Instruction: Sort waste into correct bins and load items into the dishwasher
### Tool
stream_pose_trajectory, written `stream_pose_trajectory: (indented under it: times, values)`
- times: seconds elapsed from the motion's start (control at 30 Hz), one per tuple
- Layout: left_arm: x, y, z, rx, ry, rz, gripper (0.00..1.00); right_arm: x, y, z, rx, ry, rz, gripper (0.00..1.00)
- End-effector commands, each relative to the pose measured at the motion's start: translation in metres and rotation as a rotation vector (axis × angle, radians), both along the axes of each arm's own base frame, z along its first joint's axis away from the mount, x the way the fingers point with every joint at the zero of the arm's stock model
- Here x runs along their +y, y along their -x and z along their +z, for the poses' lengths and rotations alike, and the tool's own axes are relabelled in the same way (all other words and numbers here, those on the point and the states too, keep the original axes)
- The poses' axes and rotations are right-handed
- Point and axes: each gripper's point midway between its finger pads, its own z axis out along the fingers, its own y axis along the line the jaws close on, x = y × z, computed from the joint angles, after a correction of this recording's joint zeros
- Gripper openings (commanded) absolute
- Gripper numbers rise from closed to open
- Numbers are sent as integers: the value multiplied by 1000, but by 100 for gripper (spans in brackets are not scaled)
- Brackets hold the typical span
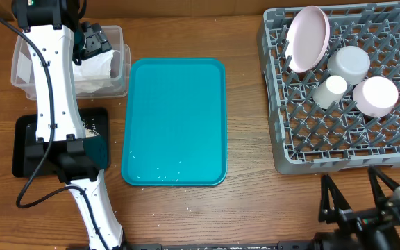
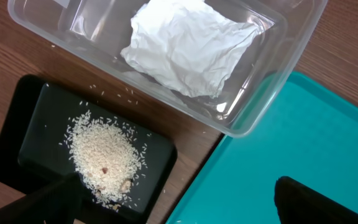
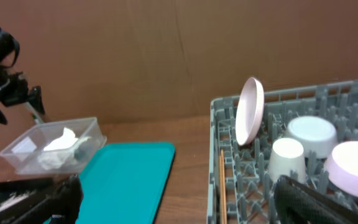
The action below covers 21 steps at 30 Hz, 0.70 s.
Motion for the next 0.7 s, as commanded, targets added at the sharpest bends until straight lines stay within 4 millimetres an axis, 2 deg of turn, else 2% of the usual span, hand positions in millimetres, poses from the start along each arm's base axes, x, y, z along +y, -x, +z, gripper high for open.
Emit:
stream_pose_trajectory:
  times: [0.0,0.3,0.47,0.67]
  values:
    - [0,0,3,-3,-16,-11,100,0,-14,-21,-20,-53,-3,100]
    - [0,0,3,-3,-16,-11,100,2,-66,-58,-179,-126,18,100]
    - [0,0,3,-3,-15,-10,100,3,-83,-78,-211,-166,32,100]
    - [0,0,3,-3,-16,-11,100,-3,-94,-92,-287,-176,4,100]
